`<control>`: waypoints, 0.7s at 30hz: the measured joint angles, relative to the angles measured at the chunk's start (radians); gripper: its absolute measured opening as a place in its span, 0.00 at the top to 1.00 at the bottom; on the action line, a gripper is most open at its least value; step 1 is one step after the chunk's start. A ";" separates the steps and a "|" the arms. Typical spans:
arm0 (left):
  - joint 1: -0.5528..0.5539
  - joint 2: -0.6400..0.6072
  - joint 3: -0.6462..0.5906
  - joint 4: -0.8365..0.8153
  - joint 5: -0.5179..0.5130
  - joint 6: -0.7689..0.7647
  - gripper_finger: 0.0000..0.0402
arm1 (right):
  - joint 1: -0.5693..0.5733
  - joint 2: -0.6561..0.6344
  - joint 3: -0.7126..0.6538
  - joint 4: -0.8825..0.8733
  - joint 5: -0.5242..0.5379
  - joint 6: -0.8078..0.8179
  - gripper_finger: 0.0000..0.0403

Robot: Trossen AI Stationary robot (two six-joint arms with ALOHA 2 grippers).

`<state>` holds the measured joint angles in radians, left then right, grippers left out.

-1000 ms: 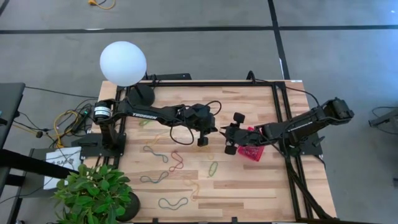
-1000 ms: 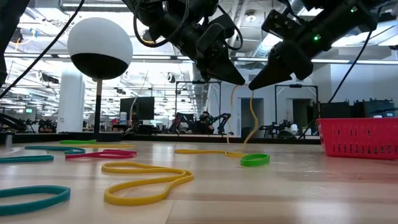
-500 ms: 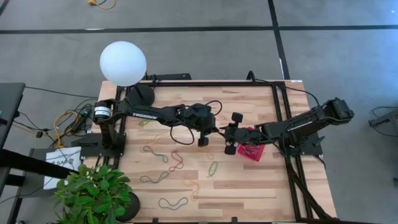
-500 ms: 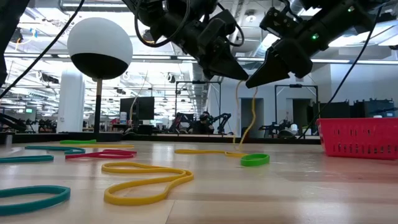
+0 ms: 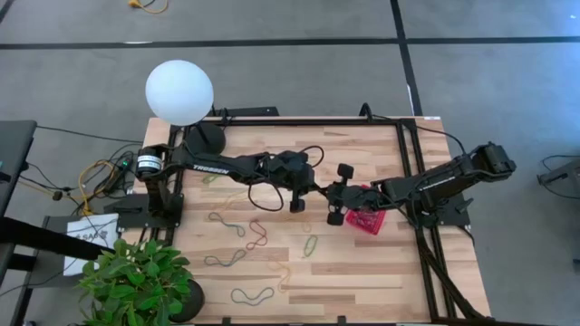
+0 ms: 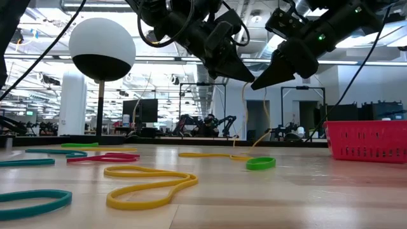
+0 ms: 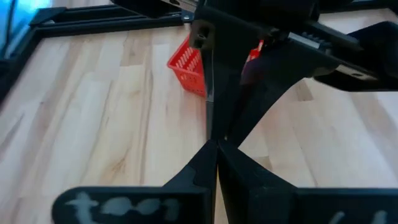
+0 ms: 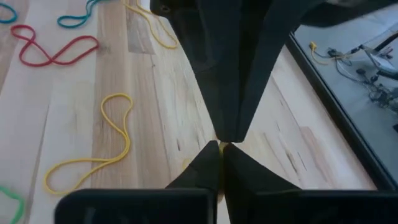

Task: Pick and place rubber bands into bin
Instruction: Put the yellow rubber band into the basket

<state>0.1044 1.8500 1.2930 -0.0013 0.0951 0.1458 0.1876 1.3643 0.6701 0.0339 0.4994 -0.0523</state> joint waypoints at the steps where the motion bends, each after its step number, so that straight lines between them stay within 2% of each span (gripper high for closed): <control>1: 0.000 0.000 0.000 -0.002 -0.013 0.008 1.00 | 0.002 0.000 0.000 -0.003 0.000 0.011 0.99; 9: -0.002 0.000 0.000 -0.018 -0.034 0.043 0.92 | 0.008 0.000 0.000 -0.019 0.039 0.132 0.99; 12: -0.003 0.000 0.000 -0.018 -0.061 0.036 0.88 | 0.009 0.000 0.000 -0.050 0.119 0.228 1.00; 14: -0.002 0.000 0.001 -0.039 -0.128 0.035 0.86 | 0.016 0.000 0.000 -0.103 0.201 0.320 1.00; 18: 0.011 -0.018 0.001 -0.123 -0.344 0.023 0.85 | 0.059 -0.018 0.003 -0.229 0.381 0.447 1.00; 21: 0.033 -0.067 0.001 -0.229 -0.388 -0.025 0.85 | 0.108 -0.037 0.047 -0.349 0.494 0.498 1.00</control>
<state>0.1377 1.7826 1.2942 -0.2302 -0.2929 0.1207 0.2959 1.3273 0.7173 -0.3153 0.9932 0.4461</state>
